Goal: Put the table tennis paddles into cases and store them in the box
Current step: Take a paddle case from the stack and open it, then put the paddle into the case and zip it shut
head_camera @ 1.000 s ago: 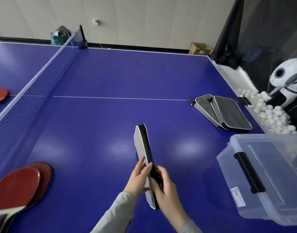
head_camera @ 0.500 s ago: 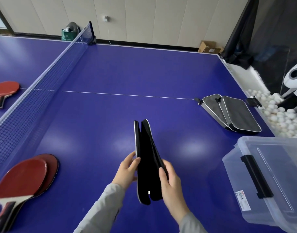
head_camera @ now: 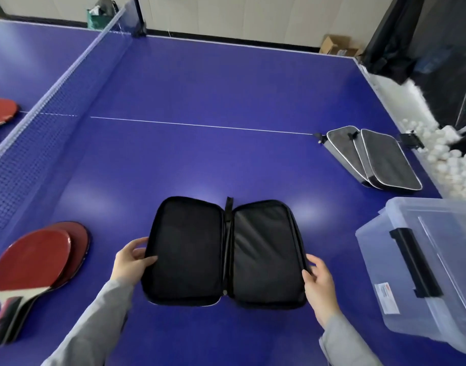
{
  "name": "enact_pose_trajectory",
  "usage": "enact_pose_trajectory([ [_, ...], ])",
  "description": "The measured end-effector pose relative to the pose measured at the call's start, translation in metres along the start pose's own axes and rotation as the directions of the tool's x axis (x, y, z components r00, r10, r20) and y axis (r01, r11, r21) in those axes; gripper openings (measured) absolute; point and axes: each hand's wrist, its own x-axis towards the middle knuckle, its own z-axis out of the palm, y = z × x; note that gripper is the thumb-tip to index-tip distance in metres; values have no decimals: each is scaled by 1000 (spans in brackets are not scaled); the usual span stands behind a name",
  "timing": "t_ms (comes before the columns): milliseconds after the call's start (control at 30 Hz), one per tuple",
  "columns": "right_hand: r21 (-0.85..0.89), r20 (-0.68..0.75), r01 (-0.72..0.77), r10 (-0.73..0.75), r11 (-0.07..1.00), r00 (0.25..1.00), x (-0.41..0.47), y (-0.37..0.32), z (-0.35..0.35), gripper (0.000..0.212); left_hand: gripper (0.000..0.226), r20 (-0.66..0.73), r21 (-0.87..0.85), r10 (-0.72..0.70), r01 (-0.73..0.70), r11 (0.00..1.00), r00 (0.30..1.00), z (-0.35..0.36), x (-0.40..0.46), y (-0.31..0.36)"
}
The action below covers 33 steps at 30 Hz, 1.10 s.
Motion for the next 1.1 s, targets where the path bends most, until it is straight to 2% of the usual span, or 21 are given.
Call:
enact_pose_trajectory([
  [100, -135, 31, -39, 44, 990, 999, 9, 15, 4, 40, 49, -33, 61, -29, 31, 998, 999, 4, 10, -23],
  [233, -258, 35, -42, 52, 965, 998, 18, 26, 14, 45, 47, -117, 159, -1, 20, 987, 993, 13, 16, -36],
  [300, -304, 17, -8, 14, 953, 1000, 18, 29, 20, 46, 48, -149, 210, 40, -8, 978, 988, 18, 16, -38],
  [367, -407, -18, 71, -86, 911, 996, 16, 29, 27, 46, 52, -163, 308, 135, -80, 948, 977, 24, 15, -40],
  [433, -588, -37, 172, -239, 790, 970, 14, 26, 32, 51, 61, -132, 510, 308, -202, 836, 942, 32, 11, -43],
  [500, -674, 14, 294, -386, 678, 923, 14, 22, 39, 58, 70, -28, 719, 472, -310, 621, 881, 45, 2, -45],
  [533, -680, 81, 370, -437, 633, 896, 14, 20, 43, 61, 75, 62, 784, 503, -353, 510, 862, 53, -4, -44],
  [600, -700, 276, 491, -438, 518, 856, 18, 15, 54, 65, 95, 258, 849, 456, -425, 314, 852, 71, -13, -45],
  [667, -734, 419, 539, -349, 413, 838, 25, 16, 63, 68, 108, 351, 877, 365, -440, 196, 862, 83, -9, -55],
  [733, -763, 475, 552, -287, 336, 832, 33, 21, 65, 69, 108, 358, 881, 319, -430, 195, 878, 84, 0, -67],
  [833, -770, 516, 580, -274, 267, 812, 40, 31, 60, 69, 106, 366, 878, 337, -441, 183, 868, 76, 8, -71],
  [933, -772, 518, 587, -291, 245, 804, 43, 36, 57, 69, 100, 387, 874, 366, -463, 146, 847, 70, 10, -65],
  [1100, -771, 525, 591, -290, 238, 800, 40, 33, 59, 68, 99, 398, 866, 317, -466, 180, 861, 69, 13, -67],
])
